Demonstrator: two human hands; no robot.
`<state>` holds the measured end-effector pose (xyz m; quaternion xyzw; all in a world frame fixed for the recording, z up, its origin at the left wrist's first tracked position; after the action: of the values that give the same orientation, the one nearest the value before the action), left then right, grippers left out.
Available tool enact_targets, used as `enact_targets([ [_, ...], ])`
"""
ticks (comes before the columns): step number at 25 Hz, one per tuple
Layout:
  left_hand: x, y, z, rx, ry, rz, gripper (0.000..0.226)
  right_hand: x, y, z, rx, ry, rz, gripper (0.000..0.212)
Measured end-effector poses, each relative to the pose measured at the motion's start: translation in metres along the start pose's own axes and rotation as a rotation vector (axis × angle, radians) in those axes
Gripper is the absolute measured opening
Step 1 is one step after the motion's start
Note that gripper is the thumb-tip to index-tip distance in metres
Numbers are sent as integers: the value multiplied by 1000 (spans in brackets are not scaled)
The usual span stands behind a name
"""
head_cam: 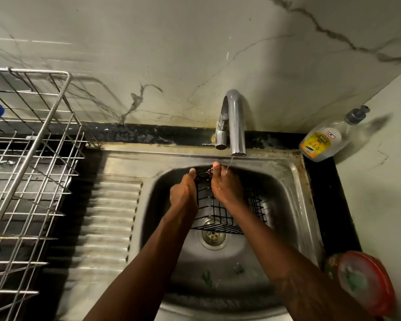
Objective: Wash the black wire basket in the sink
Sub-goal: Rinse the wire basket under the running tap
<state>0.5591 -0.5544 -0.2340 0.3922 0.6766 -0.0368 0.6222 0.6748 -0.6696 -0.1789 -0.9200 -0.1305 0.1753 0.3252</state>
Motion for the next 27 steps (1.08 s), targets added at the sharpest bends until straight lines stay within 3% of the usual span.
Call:
enact_targets([
  [3,0,-2,0,-72,18,-25,61,-4,-7,18,51,-34,100,62],
  [6,-2,3,-4,-116,16,-71,48,-10,-14,24,33,-47,79,71],
  [10,-8,8,-5,-159,38,-60,63,-14,-9,16,211,54,85,65],
  [16,-3,10,-14,-85,104,-7,81,-34,18,30,108,-52,253,71],
  [23,-10,15,-19,-104,107,-7,80,-5,38,23,131,-40,483,65],
  [24,-9,16,-21,-104,108,7,83,-1,59,27,161,-32,525,68],
  [27,-8,25,-27,-61,132,92,91,4,130,51,406,100,705,104],
])
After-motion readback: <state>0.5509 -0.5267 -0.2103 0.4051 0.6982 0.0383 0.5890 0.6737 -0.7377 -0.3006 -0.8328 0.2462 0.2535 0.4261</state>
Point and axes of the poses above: each hand's wrist, its own x-axis towards the middle knuckle, its own z-axis out of the palm, y = z × x, the point moved 8 cm from there along x, towards the middle knuckle, and after that the axes turned 6 degrees about -z, right-handed, at the moved point
